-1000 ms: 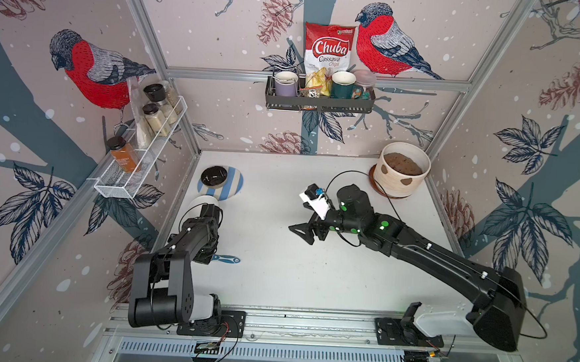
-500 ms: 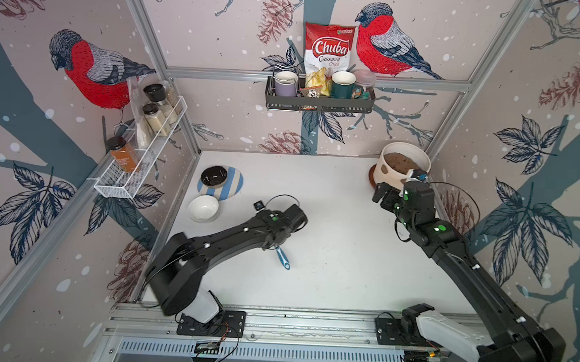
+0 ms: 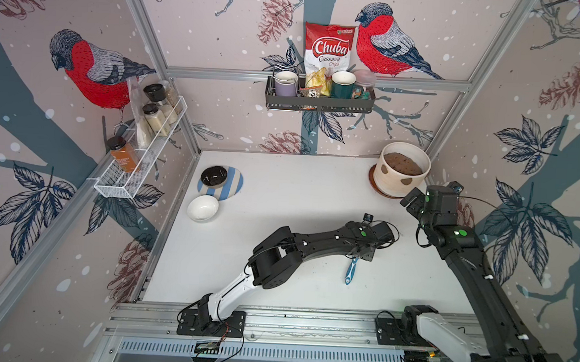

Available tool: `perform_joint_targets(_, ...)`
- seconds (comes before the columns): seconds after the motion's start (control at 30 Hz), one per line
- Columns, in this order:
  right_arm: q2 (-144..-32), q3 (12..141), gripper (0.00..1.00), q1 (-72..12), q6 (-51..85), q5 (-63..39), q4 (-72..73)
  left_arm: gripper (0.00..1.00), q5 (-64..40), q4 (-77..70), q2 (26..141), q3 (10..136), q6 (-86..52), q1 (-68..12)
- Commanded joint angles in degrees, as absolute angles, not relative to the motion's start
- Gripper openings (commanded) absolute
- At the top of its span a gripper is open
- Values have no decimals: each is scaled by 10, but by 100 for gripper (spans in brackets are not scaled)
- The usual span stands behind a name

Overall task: Scrub the dried mud off the ceramic pot
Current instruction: Place the brush at the center of the board, then move the pot to the center of the board.

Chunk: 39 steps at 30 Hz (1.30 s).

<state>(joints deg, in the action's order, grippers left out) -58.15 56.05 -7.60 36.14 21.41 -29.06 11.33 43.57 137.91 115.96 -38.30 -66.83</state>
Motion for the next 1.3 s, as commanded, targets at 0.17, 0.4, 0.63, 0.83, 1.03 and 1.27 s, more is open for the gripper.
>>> perform_joint_targets(0.17,-543,529,99,-36,408,183,-255,41,83,516,1453,1240,-267,-688)
perform_joint_targets(0.4,-619,595,99,-30,349,91,-224,88,65,464,1337,1172,-243,-696)
perform_joint_targets(0.63,-735,707,88,-34,246,2,-226,97,76,491,1215,1142,-199,-693)
perform_joint_targets(0.83,-869,842,84,-38,164,-24,-304,97,-12,486,1096,1073,-162,-664)
perform_joint_targets(1.03,-1000,972,79,-25,122,-21,-375,97,-89,442,979,967,-155,-615)
perform_joint_targets(1.27,-1150,1165,72,-24,99,-40,-449,97,-117,378,840,827,-156,-546)
